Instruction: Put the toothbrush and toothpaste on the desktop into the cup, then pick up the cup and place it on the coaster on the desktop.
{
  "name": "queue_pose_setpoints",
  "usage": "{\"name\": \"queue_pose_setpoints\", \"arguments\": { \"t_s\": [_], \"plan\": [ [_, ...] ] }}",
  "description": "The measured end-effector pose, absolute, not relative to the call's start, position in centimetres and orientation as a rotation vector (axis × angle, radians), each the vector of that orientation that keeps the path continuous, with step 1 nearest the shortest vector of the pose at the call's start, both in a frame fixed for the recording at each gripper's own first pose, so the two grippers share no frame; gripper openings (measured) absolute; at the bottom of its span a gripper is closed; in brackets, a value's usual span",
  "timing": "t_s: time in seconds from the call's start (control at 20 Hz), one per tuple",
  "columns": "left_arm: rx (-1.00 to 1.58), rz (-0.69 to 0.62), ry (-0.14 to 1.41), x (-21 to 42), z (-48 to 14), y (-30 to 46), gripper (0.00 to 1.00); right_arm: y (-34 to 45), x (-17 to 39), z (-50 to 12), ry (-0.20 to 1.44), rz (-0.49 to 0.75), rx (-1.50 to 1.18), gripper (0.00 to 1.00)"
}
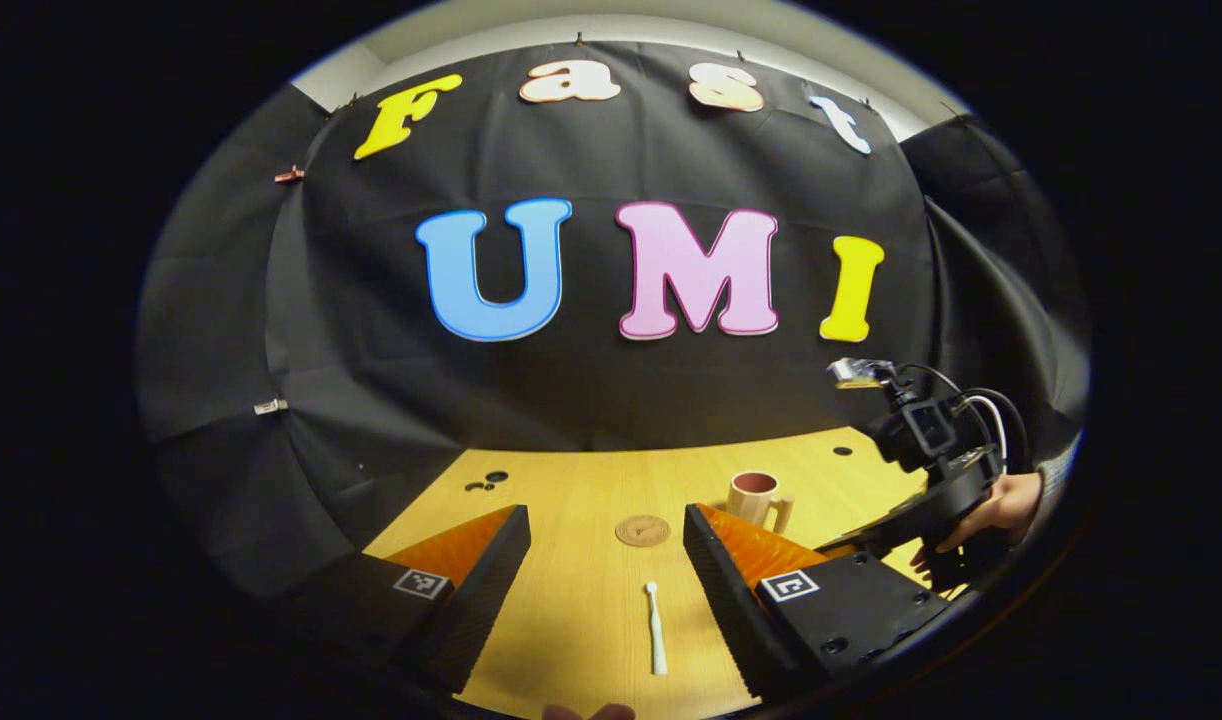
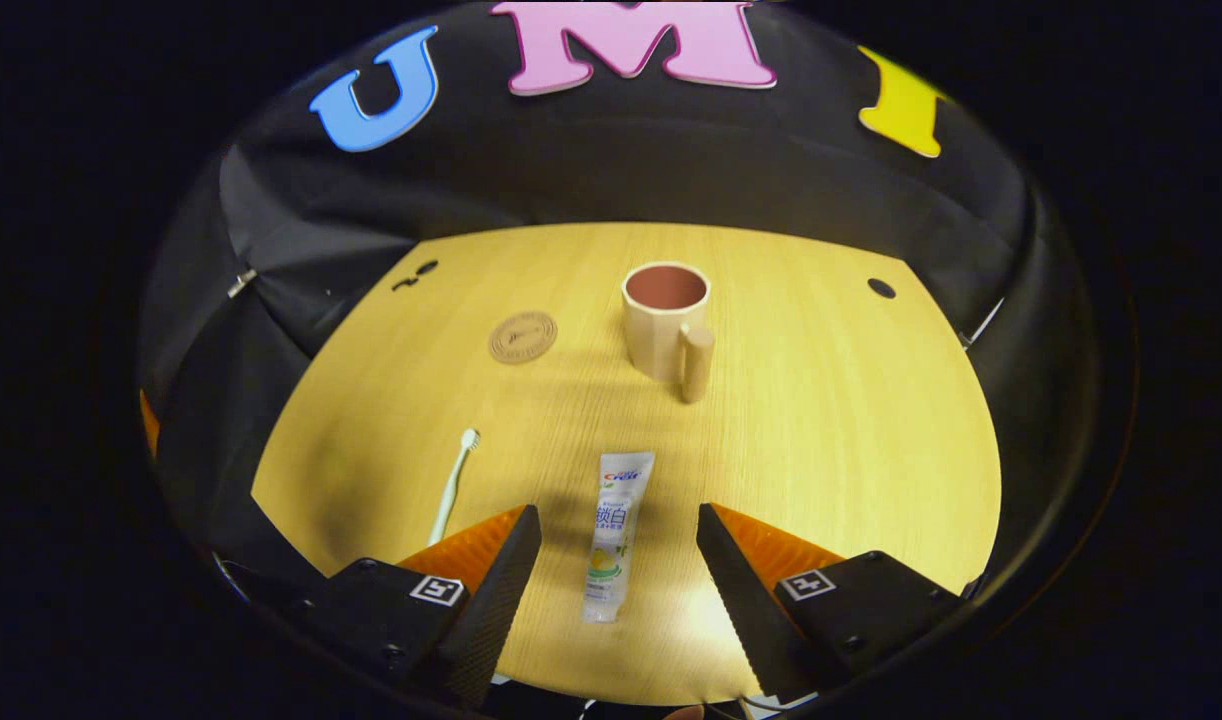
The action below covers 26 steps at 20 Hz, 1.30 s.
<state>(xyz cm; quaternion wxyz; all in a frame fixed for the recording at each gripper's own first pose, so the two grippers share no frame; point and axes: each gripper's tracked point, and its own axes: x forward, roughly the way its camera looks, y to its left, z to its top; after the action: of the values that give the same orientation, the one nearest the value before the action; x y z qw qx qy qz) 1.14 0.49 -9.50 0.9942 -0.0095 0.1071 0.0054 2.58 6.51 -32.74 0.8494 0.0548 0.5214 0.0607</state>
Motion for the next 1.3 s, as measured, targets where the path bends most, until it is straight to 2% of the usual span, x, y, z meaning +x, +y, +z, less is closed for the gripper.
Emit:
{"name": "queue_pose_setpoints", "arguments": {
  "t_s": [0.35,0.45,0.5,0.65,0.7,0.75,0.8,0.95,1.0,1.05,1.15,1.2,1.3],
  "plan": [
    [-0.051,-0.022,0.41,2.4,-16.4,-1.1,0.98,8.0,3.0,-40.3,1.303,0.12,0.057,0.92],
    [-0.063,-0.036,0.482,3.3,-18.6,-1.5,0.98,7.7,2.8,-41.2,1.346,0.109,0.047,0.86],
    [-0.073,-0.04,0.521,3.7,-19.8,-1.8,0.98,7.6,2.7,-41.7,1.367,0.103,0.046,0.79],
    [-0.09,-0.048,0.622,4.6,-22.9,-2.3,0.98,7.1,2.7,-42.3,1.406,0.082,0.068,0.68],
    [-0.091,-0.049,0.648,5.0,-23.8,-2.4,0.98,7.2,3.0,-42.9,1.407,0.076,0.079,0.56],
    [-0.092,-0.049,0.677,5.3,-25.0,-2.6,0.98,6.9,3.0,-42.6,1.416,0.068,0.094,0.54],
    [-0.095,-0.05,0.708,5.6,-25.8,-2.8,0.98,7.1,3.0,-42.8,1.426,0.066,0.11,0.45],
    [-0.107,-0.056,0.793,6.7,-28.0,-3.7,0.98,6.9,3.0,-42.6,1.421,0.092,0.134,0.3],
    [-0.108,-0.061,0.822,6.9,-28.7,-3.9,0.98,6.8,3.1,-42.4,1.413,0.093,0.148,0.29],
    [-0.104,-0.065,0.855,6.9,-29.6,-4.1,0.98,6.8,3.1,-42.4,1.405,0.103,0.161,0.19],
    [-0.094,-0.069,0.91,7.3,-30.7,-4.6,0.98,7.0,3.2,-42.0,1.387,0.124,0.211,0.23],
    [-0.09,-0.069,0.938,7.7,-31.5,-4.6,0.97,7.3,3.3,-41.6,1.375,0.15,0.245,0.2],
    [-0.083,-0.054,0.988,8.5,-33.1,-4.2,0.97,7.4,3.2,-40.8,1.35,0.186,0.289,0.2]
  ]
}}
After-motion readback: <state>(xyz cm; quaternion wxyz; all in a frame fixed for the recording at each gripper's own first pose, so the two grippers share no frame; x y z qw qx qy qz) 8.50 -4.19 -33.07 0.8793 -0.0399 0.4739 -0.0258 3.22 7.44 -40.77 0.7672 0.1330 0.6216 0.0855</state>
